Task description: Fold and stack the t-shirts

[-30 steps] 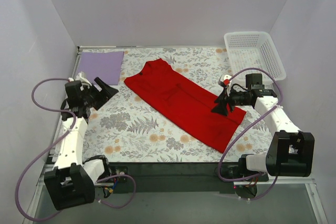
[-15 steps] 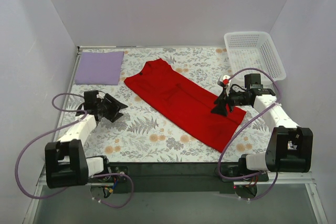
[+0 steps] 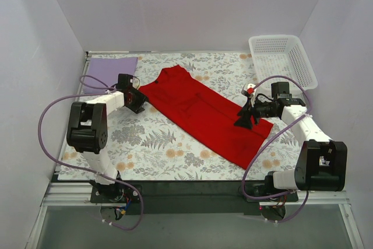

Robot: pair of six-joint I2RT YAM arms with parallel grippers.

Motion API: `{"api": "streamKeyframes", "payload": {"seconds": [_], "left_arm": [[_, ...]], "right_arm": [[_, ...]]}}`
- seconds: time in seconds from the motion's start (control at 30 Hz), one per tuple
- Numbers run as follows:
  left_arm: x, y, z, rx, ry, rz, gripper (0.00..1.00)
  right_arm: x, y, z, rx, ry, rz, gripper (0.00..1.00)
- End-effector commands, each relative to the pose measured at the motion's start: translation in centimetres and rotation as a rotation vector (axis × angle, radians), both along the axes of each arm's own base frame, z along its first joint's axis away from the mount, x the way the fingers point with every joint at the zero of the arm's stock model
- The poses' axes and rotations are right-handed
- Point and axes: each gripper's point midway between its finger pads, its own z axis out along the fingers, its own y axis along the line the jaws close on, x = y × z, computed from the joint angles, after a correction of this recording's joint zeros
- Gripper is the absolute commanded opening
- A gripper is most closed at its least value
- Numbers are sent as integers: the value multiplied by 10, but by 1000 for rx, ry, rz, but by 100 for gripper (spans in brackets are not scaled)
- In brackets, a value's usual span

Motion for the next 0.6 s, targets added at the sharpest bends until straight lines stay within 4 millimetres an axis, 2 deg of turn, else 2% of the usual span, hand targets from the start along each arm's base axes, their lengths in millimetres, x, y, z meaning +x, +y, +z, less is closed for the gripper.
{"api": "streamKeyframes", "payload": {"seconds": [0.0, 0.07, 0.13, 0.17, 0.23, 0.37, 0.43, 0.47, 0.5, 0.53, 0.57], "left_arm": [[3, 21, -20, 123, 86, 51, 42], [19, 22, -22, 145, 95, 35, 41], [26, 22, -25, 157, 107, 20, 32], [37, 21, -19, 162, 90, 8, 29], [40, 21, -27, 173, 112, -9, 19], [58, 24, -26, 210, 106, -34, 9], [74, 24, -23, 225, 97, -53, 6], [76, 23, -31, 228, 121, -63, 4], [92, 22, -20, 233, 84, -76, 3], [99, 21, -19, 235, 80, -83, 3], [101, 20, -28, 236, 102, -96, 3]], "right_arm": [[5, 1, 9, 16, -19, 1, 64], [6, 1, 10, 17, -24, 0, 64], [5, 1, 10, 15, -24, 0, 64], [6, 1, 10, 15, -24, -2, 64], [5, 1, 11, 14, -28, 1, 64], [5, 1, 11, 16, -27, 1, 64], [5, 1, 12, 15, -31, 1, 64], [5, 1, 12, 16, -33, 0, 64], [5, 1, 12, 13, -35, 0, 64], [5, 1, 12, 13, -35, 0, 64], [5, 0, 12, 12, -33, -2, 64]]}}
